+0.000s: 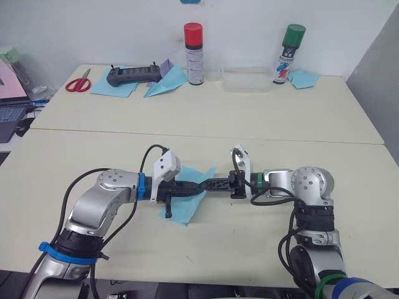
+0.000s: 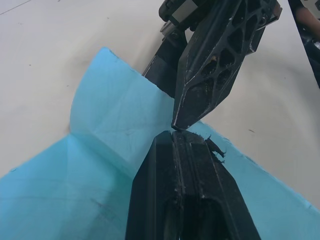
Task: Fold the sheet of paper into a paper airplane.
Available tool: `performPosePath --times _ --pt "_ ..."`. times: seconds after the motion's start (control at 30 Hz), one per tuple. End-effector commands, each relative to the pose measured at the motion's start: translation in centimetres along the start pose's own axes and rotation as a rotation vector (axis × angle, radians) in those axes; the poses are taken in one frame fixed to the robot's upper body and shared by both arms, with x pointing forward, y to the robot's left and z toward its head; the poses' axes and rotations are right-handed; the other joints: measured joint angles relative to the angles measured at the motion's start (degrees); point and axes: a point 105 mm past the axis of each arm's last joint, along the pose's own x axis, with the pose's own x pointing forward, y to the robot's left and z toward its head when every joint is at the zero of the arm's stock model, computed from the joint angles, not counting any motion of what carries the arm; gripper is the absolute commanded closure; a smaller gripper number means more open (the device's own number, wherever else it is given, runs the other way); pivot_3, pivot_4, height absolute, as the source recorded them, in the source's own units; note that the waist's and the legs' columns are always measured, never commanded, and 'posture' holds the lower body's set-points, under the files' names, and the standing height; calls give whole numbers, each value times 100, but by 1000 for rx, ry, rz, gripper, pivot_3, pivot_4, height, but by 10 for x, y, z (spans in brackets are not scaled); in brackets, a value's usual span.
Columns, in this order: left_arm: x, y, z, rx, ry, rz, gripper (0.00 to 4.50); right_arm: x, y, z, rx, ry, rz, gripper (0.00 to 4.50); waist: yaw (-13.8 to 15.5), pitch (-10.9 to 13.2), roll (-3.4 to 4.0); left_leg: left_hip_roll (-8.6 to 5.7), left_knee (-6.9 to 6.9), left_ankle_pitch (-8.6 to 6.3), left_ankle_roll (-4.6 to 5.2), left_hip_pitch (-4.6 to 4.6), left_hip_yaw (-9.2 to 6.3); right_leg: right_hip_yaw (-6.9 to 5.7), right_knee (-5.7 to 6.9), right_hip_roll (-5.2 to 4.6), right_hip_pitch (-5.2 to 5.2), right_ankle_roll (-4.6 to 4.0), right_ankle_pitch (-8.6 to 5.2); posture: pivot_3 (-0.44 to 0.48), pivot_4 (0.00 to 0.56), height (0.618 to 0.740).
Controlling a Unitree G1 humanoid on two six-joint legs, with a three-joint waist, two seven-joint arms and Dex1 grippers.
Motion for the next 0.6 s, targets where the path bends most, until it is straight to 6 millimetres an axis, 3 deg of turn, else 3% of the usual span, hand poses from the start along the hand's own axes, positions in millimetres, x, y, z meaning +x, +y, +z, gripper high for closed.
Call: performPosePath --times 0.03,0.13,0.23,0.27,0.4,0.6 --pt "0 -4 8 41 -16 -15 4500 2 -3 3 -9 -24 -23 2324 0 0 0 0 0 0 0 0 0 0 0 0 0 0 0 0 150 740" --pt "0 -3 7 42 -10 -11 4500 3 -7 3 -15 -28 -37 3183 0 0 1 0 0 0 0 0 0 0 0 0 0 0 0 0 150 740" --pt "-4 2 4 34 -2 14 4500 2 -12 2 -20 -27 -60 4320 0 0 0 0 0 0 0 0 0 1 0 0 0 0 0 0 150 740" --pt "-7 5 3 28 -1 27 4500 1 -15 1 -20 -27 -69 4462 0 0 1 0 0 0 0 0 0 0 0 0 0 0 0 0 150 740" --pt "-23 19 -10 7 38 105 4500 -1 -20 -3 -25 -23 -83 4462 -5 0 1 0 1 0 0 0 0 0 0 0 -1 0 0 0 150 740" --pt "-25 11 -39 -14 129 81 4500 -4 -22 -4 -35 -20 -86 4462 -27 1 2 1 1 0 0 0 2 3 -1 0 -1 -1 0 0 150 740"
